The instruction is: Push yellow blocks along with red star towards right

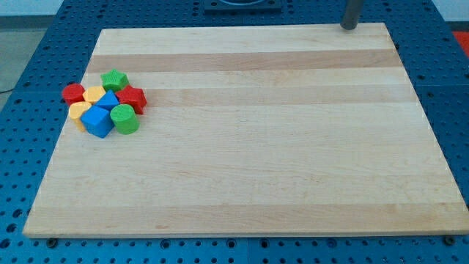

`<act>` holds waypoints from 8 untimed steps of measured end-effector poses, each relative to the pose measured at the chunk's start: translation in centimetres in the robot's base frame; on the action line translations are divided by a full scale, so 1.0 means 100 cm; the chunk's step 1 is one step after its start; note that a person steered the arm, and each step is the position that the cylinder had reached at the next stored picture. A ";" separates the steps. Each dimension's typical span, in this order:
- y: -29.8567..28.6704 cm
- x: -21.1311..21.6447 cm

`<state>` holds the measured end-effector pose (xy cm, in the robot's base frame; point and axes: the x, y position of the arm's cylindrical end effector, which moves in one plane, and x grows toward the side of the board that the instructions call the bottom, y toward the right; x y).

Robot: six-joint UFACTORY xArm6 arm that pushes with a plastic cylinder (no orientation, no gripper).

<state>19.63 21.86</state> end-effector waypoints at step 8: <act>-0.524 0.105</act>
<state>30.10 -30.50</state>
